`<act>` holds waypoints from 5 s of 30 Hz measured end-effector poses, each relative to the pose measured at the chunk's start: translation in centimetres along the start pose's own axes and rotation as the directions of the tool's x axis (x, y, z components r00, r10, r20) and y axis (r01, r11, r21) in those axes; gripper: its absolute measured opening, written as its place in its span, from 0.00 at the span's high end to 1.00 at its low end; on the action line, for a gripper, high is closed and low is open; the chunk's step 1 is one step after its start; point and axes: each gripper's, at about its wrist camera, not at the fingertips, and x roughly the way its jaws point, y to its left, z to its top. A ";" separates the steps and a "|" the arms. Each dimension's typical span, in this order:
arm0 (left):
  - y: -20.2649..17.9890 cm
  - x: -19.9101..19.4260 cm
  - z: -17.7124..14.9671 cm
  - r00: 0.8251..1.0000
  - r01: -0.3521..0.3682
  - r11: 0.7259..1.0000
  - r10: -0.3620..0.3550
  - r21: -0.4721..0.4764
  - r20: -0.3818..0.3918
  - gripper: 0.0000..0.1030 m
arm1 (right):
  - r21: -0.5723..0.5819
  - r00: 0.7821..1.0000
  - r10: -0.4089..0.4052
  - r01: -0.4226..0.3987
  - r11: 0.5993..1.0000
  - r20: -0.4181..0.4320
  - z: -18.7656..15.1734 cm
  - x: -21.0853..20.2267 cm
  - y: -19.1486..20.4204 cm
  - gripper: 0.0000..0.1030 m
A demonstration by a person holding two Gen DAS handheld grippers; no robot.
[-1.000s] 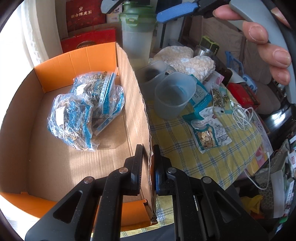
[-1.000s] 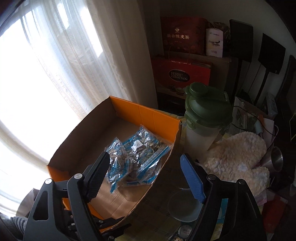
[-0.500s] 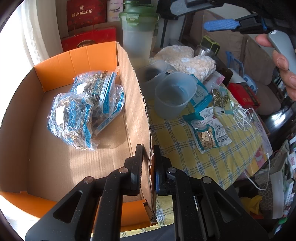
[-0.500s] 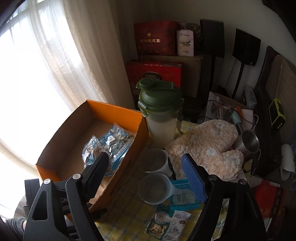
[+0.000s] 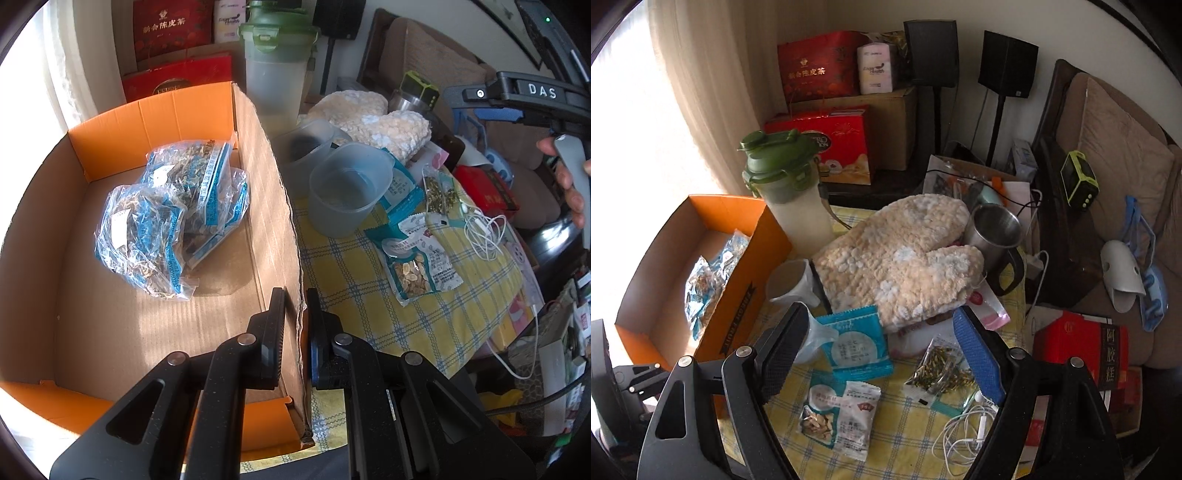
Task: Organize objects
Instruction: 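Grasp the small clear packet of green tea with the right gripper, then carry the tea packet into the cardboard box and open the right gripper, then grasp the blue sachet with white label using the right gripper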
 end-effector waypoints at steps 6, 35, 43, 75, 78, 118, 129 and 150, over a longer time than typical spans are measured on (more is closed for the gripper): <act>0.0 0.1 0.0 1.000 -0.004 1.000 0.004 -0.003 -0.005 0.90 | 0.060 0.996 -0.080 0.082 0.995 -0.036 -2.2 1.5 -3.8 0.20; -0.1 0.2 0.0 1.000 -0.008 1.000 0.008 -0.003 -0.011 0.90 | 0.258 0.986 -0.037 0.080 0.963 -0.165 -6.4 9.4 -6.6 0.21; 0.0 0.2 0.0 1.000 -0.006 1.000 0.006 -0.004 -0.012 0.90 | 0.212 0.977 -0.081 0.123 0.970 -0.196 -6.9 10.2 -5.8 0.20; -0.1 0.4 0.0 1.000 -0.004 1.000 0.004 0.004 -0.019 0.90 | 0.042 0.997 -0.073 0.074 0.996 -0.017 -1.0 0.8 -1.9 0.81; -0.1 0.4 0.0 1.000 -0.004 1.000 0.004 0.003 -0.019 0.90 | 0.031 1.000 -0.026 0.026 0.999 0.004 -0.1 0.0 -0.7 0.81; -0.2 0.6 -0.2 1.000 -0.006 1.000 0.006 -0.001 -0.016 0.89 | -0.208 0.889 0.447 -0.457 0.865 -0.095 5.4 0.1 18.5 0.24; -0.2 0.6 -0.1 1.000 -0.008 1.000 0.008 0.002 -0.017 0.89 | -0.158 0.928 0.368 -0.372 0.915 -0.057 4.9 -0.6 13.7 0.22; -0.2 0.6 -0.2 1.000 -0.007 1.000 0.007 0.001 -0.017 0.89 | -0.006 0.990 0.125 -0.125 0.992 -0.058 0.0 2.3 2.4 0.20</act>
